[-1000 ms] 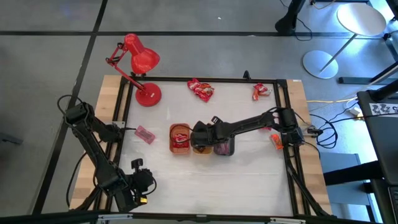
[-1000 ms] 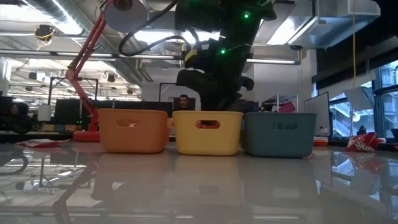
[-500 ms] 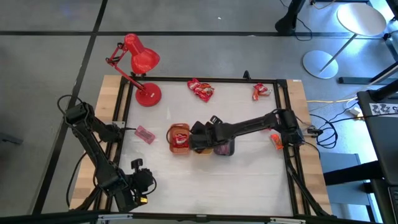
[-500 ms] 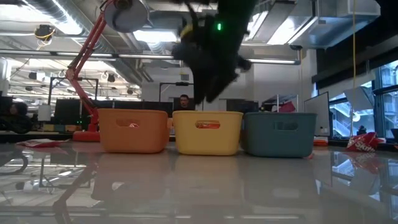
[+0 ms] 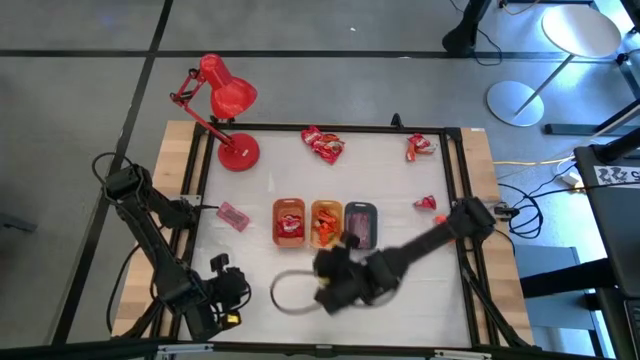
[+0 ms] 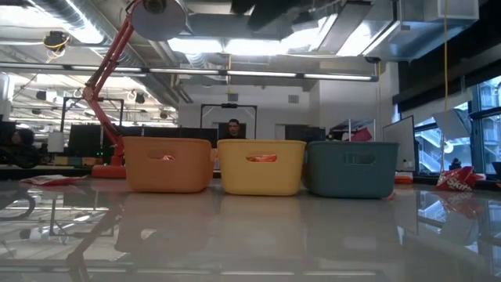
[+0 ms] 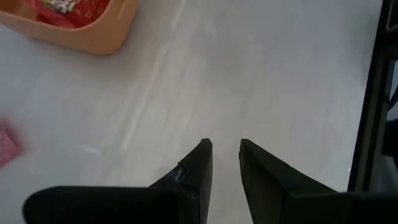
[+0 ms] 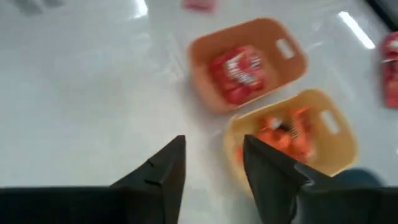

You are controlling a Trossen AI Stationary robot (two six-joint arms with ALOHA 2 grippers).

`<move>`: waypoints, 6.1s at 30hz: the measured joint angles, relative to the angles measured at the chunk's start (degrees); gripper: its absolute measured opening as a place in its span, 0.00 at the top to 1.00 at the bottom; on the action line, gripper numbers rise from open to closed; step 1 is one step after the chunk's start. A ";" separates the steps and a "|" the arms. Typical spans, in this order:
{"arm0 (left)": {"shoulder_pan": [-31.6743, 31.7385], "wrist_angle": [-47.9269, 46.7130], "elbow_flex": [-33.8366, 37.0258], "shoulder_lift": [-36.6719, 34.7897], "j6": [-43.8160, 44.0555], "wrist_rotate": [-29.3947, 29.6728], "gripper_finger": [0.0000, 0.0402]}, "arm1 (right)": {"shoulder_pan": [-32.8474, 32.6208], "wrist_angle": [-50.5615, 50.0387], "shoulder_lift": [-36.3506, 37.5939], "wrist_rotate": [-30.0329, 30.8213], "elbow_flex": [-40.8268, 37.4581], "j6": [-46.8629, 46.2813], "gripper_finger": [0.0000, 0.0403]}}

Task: Sort candy
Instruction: Put the pink candy into the blue bin

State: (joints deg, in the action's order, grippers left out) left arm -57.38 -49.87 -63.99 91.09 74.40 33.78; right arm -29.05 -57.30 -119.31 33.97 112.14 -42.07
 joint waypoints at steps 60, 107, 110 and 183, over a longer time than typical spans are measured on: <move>44.65 -13.21 10.08 -10.08 -12.84 -20.03 0.51 | -18.20 -8.48 37.73 18.30 -50.46 -37.12 1.00; 51.93 1.77 25.92 -10.08 -14.40 -28.82 0.93 | -18.20 -8.28 37.73 19.42 -51.82 -34.07 1.00; 51.93 1.60 25.97 -10.08 -14.50 -28.98 0.98 | -18.20 -8.28 37.73 19.39 -51.82 -34.07 1.00; 51.77 2.42 26.81 -10.21 -14.77 -27.04 0.97 | -18.20 -8.61 37.73 18.93 -51.78 -32.15 1.00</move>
State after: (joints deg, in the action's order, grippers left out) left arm -5.61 -47.45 -37.18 80.88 59.63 6.74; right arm -47.24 -65.91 -81.58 52.90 60.36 -74.22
